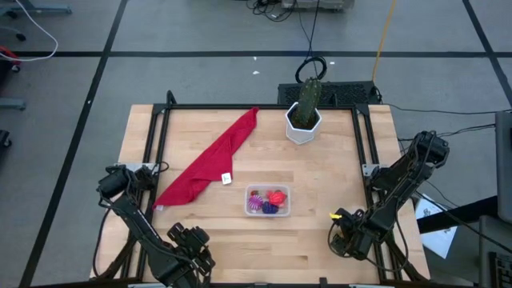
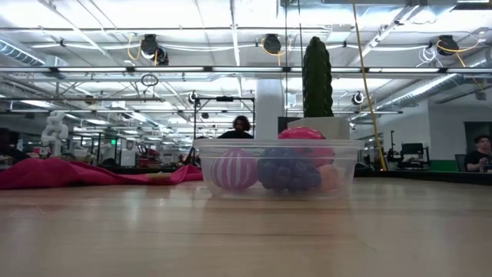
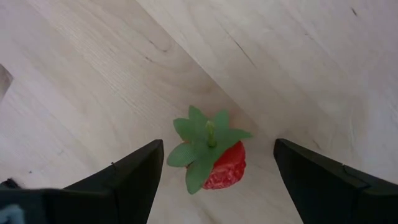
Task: Pick and placing Produce into tupperware
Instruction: Put the red strawberry into the transparent bin
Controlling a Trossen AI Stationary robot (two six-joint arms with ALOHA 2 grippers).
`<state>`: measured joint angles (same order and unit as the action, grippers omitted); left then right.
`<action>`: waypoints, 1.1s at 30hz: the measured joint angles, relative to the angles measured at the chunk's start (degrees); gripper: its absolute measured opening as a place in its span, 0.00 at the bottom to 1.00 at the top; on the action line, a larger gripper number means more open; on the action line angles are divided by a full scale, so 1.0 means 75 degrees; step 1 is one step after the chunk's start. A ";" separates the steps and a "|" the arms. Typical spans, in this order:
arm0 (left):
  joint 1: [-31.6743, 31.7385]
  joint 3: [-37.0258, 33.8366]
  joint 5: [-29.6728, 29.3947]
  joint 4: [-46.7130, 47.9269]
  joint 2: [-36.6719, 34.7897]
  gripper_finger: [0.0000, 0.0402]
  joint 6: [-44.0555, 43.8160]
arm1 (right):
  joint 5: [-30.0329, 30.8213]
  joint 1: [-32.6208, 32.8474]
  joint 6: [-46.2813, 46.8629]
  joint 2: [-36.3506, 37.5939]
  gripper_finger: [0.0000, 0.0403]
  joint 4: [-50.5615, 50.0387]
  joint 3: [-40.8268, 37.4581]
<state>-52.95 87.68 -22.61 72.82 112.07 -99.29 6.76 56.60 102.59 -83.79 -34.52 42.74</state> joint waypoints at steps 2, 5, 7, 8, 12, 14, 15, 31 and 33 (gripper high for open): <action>0.0000 0.0000 0.0000 0.0000 0.0000 0.63 0.0000 | 0.0000 0.0000 0.0000 0.0000 0.75 0.0000 0.0000; 0.0000 0.0000 0.0000 0.0000 0.0000 0.63 0.0001 | 0.0000 0.0000 0.0006 0.0000 0.75 -0.0001 0.0000; 0.0000 0.0000 -0.0003 0.0000 0.0000 0.63 0.0003 | 0.0000 0.0000 0.0010 0.0000 0.75 -0.0003 -0.0003; 0.0000 0.0000 -0.0003 0.0000 0.0000 0.63 0.0000 | 0.0000 0.0000 0.0013 0.0000 0.75 -0.0003 -0.0003; 0.0000 0.0000 -0.0003 0.0000 0.0000 0.63 0.0000 | 0.0000 0.0000 0.0020 -0.0003 0.72 -0.0010 -0.0006; 0.0000 0.0000 -0.0003 0.0000 0.0000 0.63 0.0001 | 0.0000 0.0000 0.0020 -0.0006 0.69 -0.0022 -0.0009; 0.0000 0.0000 -0.0003 0.0000 0.0000 0.63 0.0000 | 0.0000 0.0000 0.0017 -0.0006 0.68 -0.0025 -0.0009; -0.0001 0.0000 -0.0003 -0.0003 0.0000 0.63 0.0000 | 0.0064 -0.0003 -0.0049 -0.0012 0.53 -0.0033 -0.0017; -0.0001 0.0000 -0.0003 -0.0003 0.0000 0.63 0.0002 | 0.0061 -0.0038 -0.0143 -0.0012 0.52 -0.0029 -0.0017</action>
<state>-52.95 87.68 -22.63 72.79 112.07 -99.27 7.22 56.31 101.51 -83.88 -34.74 42.61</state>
